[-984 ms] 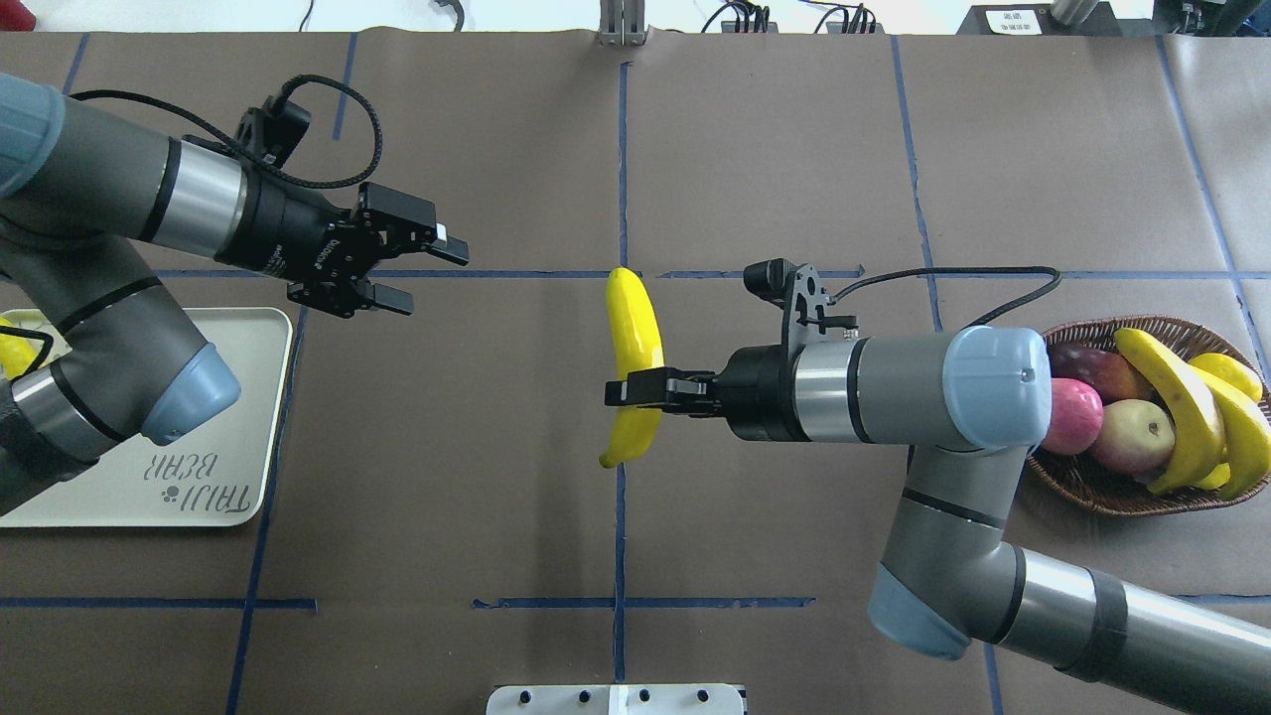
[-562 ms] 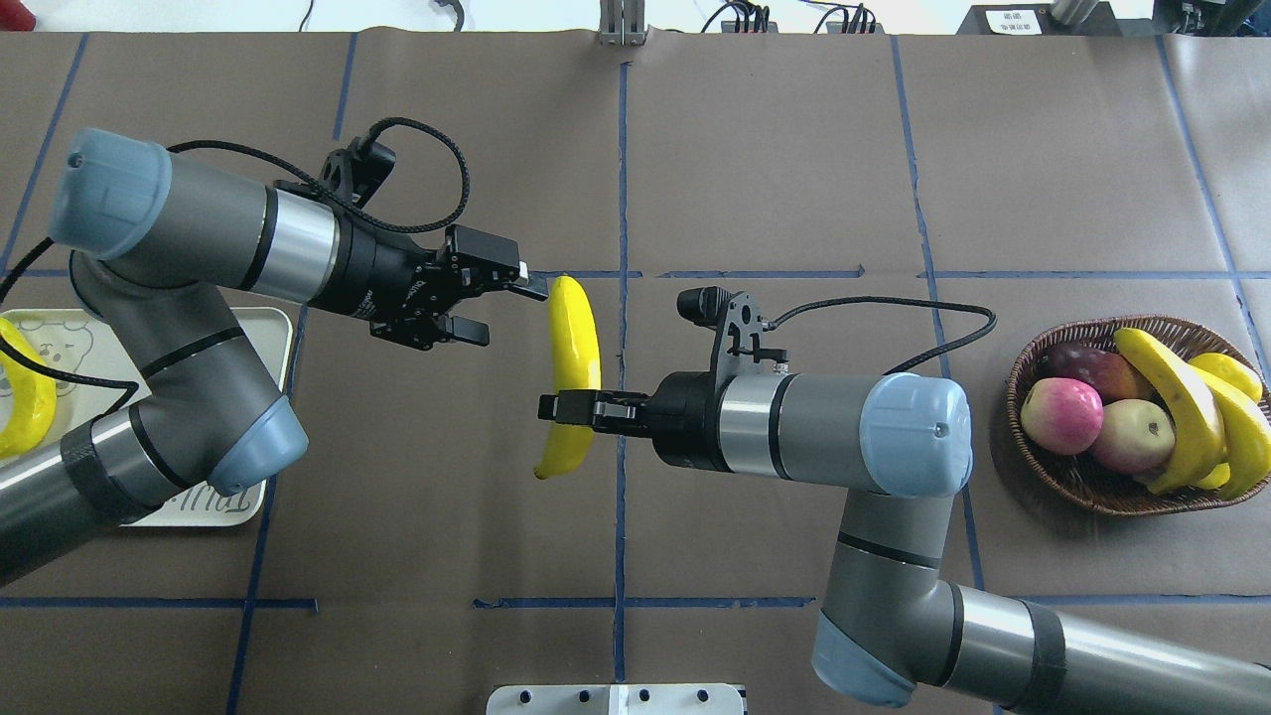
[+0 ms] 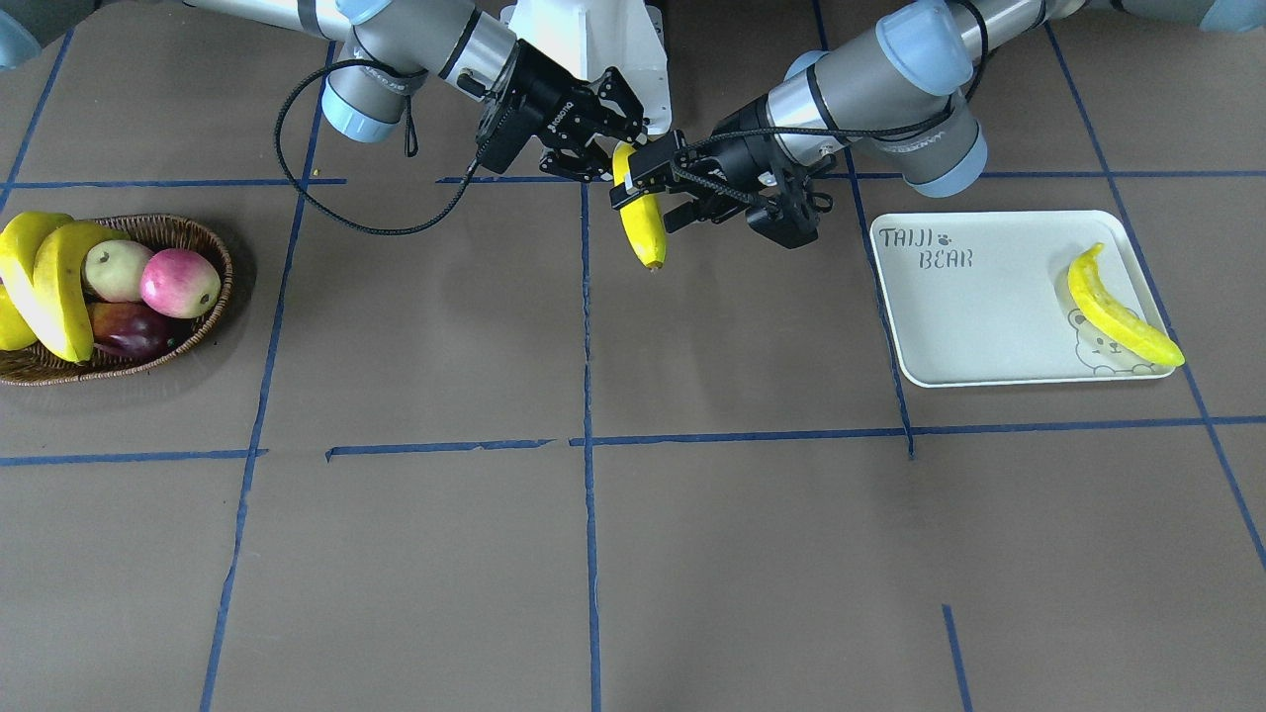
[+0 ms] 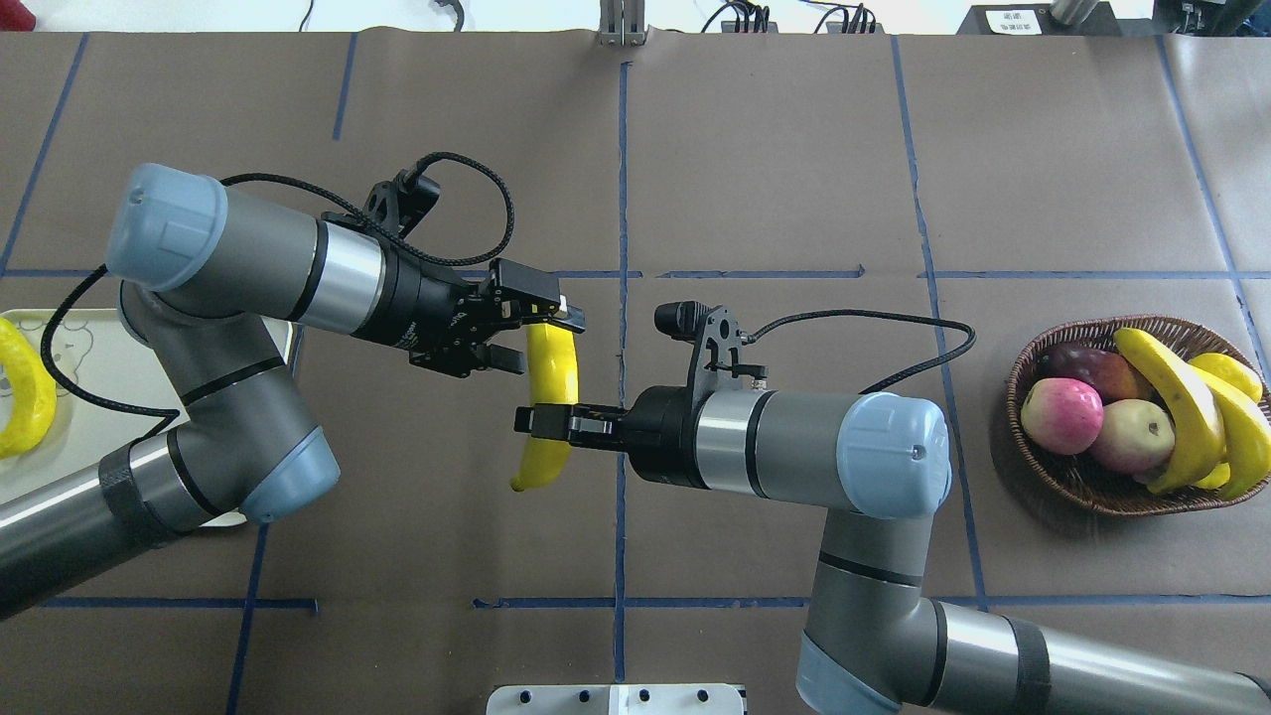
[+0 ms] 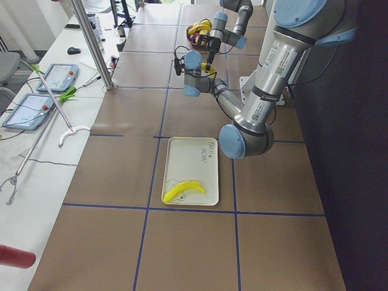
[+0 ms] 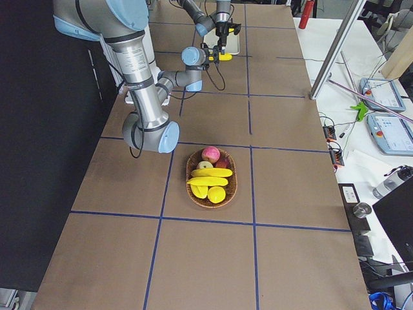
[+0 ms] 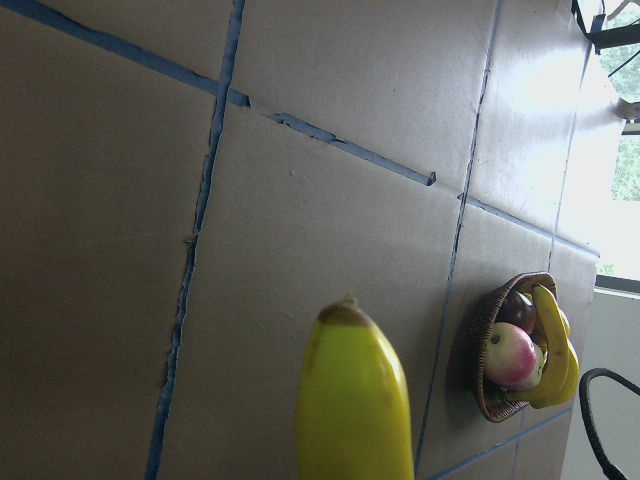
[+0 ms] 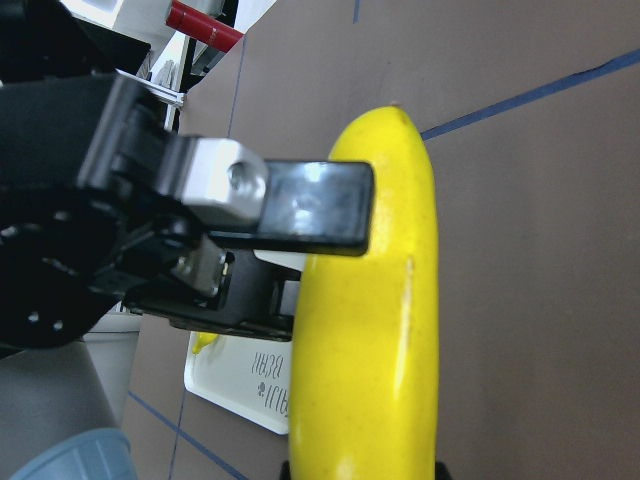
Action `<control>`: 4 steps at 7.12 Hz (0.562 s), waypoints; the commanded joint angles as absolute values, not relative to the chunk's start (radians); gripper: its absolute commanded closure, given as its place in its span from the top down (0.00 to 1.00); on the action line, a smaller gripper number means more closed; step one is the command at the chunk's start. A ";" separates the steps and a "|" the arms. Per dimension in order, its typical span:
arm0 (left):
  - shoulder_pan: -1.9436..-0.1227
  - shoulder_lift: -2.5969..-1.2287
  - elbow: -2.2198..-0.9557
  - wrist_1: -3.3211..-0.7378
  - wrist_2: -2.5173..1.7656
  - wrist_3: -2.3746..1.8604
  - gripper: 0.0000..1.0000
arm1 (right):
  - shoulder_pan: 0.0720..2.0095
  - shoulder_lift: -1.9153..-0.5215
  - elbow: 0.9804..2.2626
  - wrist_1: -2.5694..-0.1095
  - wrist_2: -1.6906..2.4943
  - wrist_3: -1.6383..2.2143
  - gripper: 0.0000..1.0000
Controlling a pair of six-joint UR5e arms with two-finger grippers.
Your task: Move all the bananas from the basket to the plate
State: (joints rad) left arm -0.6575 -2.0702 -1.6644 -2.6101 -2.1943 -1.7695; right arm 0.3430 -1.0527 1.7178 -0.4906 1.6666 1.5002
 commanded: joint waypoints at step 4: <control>-0.655 -2.069 -1.666 -2.609 -2.195 -1.804 0.08 | 0.342 -1.039 1.718 -0.488 1.667 1.509 1.00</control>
